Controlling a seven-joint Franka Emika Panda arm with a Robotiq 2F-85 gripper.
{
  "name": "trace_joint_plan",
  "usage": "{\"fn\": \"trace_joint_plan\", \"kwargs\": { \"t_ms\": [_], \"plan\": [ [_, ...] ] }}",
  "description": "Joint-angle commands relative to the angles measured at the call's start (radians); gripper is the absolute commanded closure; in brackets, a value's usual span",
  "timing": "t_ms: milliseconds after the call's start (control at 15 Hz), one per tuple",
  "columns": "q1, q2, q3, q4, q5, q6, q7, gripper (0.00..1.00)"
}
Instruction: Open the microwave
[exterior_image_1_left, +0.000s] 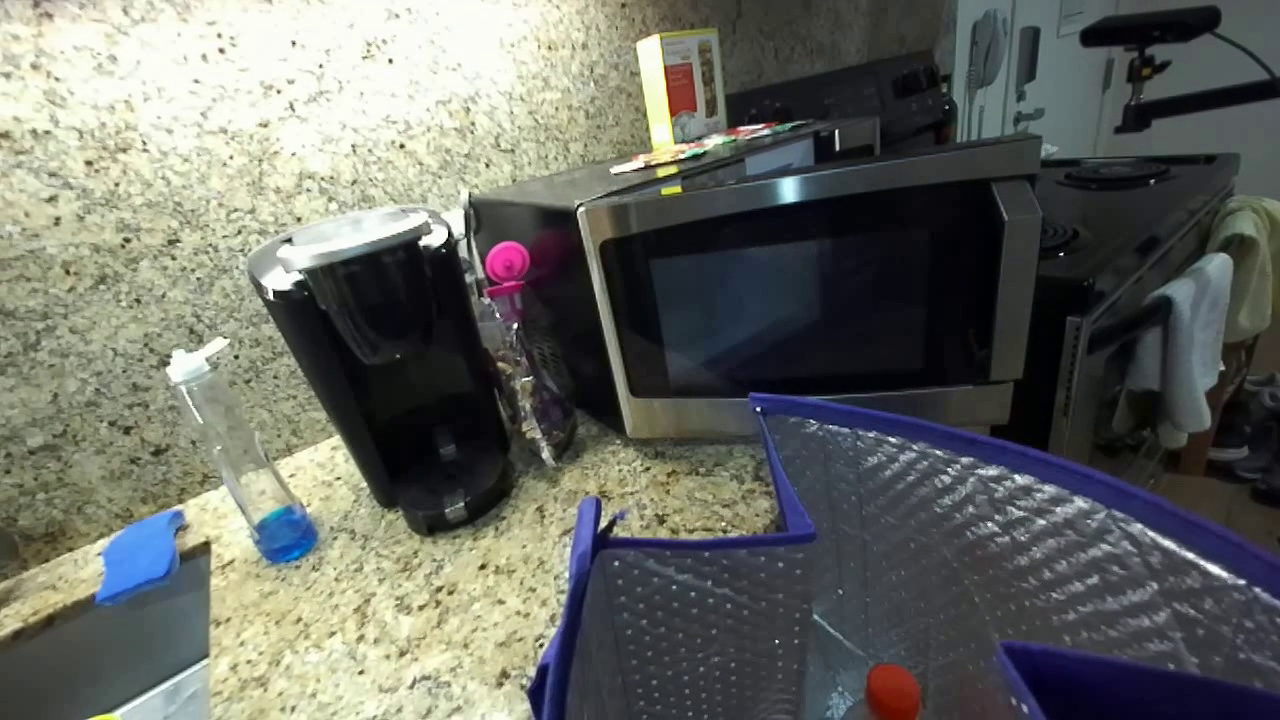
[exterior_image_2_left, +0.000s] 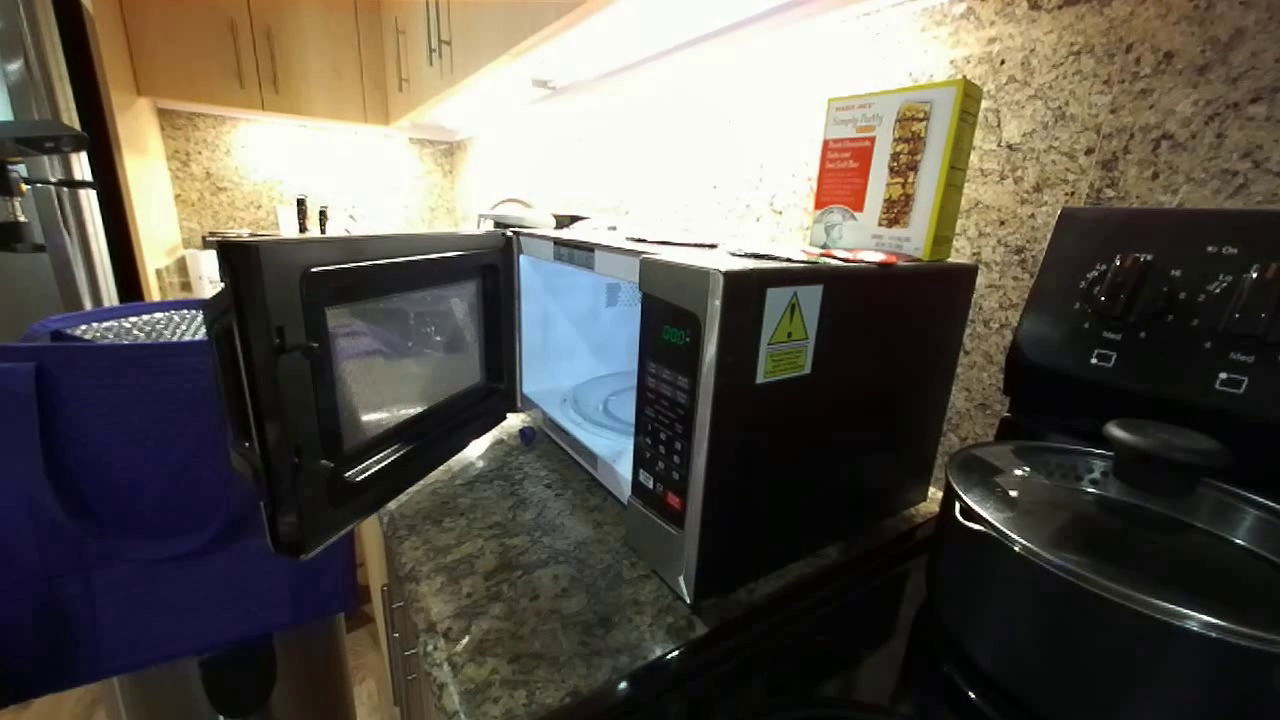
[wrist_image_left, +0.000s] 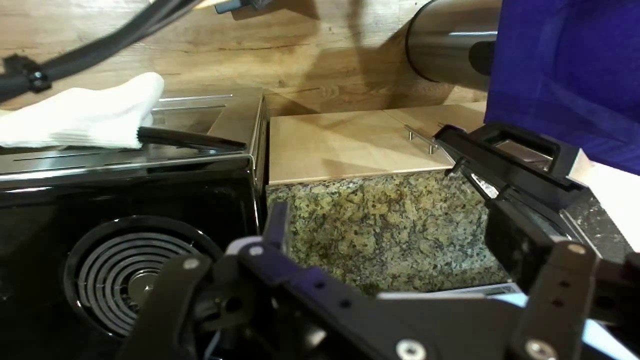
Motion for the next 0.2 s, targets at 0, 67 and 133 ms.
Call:
{"fn": "trace_joint_plan", "kwargs": {
  "t_ms": [0,67,133],
  "plan": [
    [-0.011,0.011,0.008,0.005,0.005,-0.002,-0.006,0.00],
    [-0.010,0.016,0.010,0.005,0.004,-0.002,-0.006,0.00],
    [-0.010,0.020,0.011,0.006,0.004,-0.002,-0.006,0.00]
  ]
}}
